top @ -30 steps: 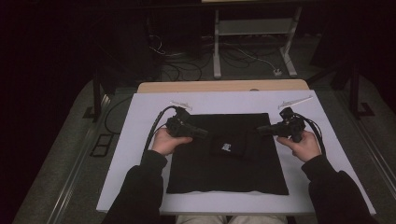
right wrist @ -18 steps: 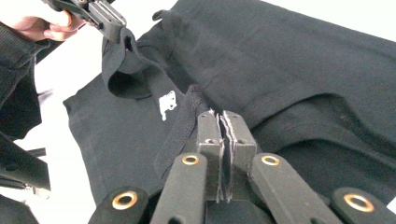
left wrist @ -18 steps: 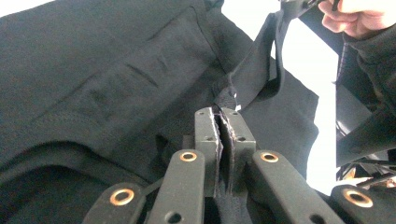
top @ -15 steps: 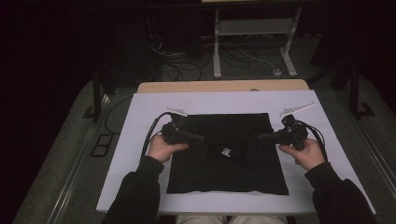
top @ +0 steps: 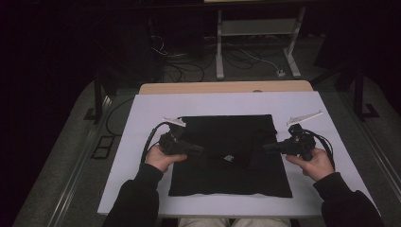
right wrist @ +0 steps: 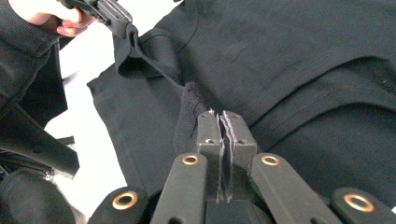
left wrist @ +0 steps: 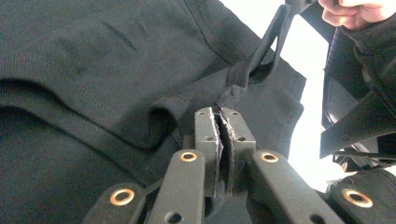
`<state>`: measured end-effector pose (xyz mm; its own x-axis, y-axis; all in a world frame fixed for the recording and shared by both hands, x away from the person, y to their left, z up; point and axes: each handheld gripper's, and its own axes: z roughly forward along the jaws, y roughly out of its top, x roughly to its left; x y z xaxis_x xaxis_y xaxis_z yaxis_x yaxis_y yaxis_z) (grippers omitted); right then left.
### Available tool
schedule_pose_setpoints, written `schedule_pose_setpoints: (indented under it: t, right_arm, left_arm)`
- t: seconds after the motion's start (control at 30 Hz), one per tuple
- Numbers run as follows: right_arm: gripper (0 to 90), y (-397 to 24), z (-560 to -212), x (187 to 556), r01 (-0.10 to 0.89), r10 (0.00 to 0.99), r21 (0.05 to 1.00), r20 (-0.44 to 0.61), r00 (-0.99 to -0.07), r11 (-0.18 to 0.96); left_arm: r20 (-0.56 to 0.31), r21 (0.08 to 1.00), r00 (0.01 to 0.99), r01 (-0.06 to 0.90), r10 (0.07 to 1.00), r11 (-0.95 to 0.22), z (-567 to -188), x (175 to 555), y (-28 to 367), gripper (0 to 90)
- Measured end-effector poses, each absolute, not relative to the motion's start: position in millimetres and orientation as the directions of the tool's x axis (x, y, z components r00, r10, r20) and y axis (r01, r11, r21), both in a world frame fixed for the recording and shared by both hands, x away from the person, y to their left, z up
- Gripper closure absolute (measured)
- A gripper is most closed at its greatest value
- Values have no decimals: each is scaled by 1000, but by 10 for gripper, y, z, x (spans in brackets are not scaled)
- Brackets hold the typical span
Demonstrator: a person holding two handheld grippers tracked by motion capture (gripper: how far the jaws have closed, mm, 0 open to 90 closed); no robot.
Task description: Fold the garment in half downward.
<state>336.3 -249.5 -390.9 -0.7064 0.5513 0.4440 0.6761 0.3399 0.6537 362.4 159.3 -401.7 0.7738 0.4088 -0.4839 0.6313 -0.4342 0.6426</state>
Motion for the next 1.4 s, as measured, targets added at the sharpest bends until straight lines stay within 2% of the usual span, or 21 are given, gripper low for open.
schedule_pose_setpoints:
  t: [0.53, 1.4]
  right_arm:
    - [857, -2448, -3956, 3219, 680, 519, 634, 467, -716, 368]
    - [857, -2364, -4056, 3058, 691, 459, 561, 517, -722, 455]
  left_arm:
    - [-495, 630, 769, 639, 405, -442, -4056, 3488, 1662, 846]
    - [-482, 596, 795, 606, 368, -526, -4141, 3256, 1645, 845]
